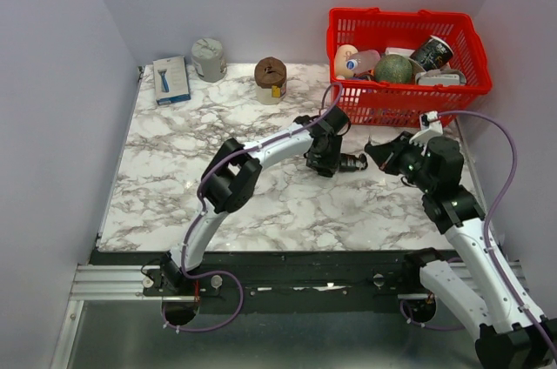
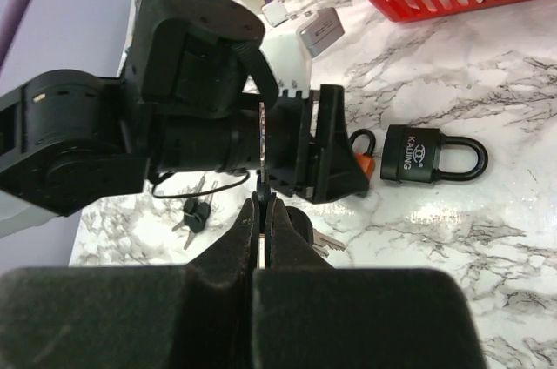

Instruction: Unlock with the key

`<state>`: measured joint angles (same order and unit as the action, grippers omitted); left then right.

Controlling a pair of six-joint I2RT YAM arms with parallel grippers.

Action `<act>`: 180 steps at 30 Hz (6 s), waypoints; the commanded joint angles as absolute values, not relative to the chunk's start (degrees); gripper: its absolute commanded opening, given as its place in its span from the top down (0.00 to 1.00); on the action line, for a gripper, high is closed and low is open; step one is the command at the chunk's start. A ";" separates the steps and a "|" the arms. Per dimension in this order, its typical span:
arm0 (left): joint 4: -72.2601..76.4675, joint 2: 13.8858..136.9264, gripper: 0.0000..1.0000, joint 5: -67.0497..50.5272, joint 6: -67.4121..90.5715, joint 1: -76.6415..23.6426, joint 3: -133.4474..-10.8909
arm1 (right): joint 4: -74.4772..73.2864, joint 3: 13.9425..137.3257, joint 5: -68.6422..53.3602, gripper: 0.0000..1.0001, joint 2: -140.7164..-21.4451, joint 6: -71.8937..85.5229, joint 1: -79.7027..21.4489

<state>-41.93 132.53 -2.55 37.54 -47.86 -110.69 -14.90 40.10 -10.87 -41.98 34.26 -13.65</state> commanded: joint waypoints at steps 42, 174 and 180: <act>-16.79 105.91 1.00 -8.61 66.36 -38.58 -77.70 | 5.54 41.48 -34.63 0.99 -85.17 40.17 -21.98; -7.03 102.66 1.00 -19.07 66.01 -39.55 -70.31 | 11.69 50.98 -28.39 0.99 -97.82 39.20 -16.70; -2.92 101.95 1.00 -20.65 66.01 -39.46 -68.65 | 16.69 48.44 -32.33 0.99 -95.98 40.87 -14.77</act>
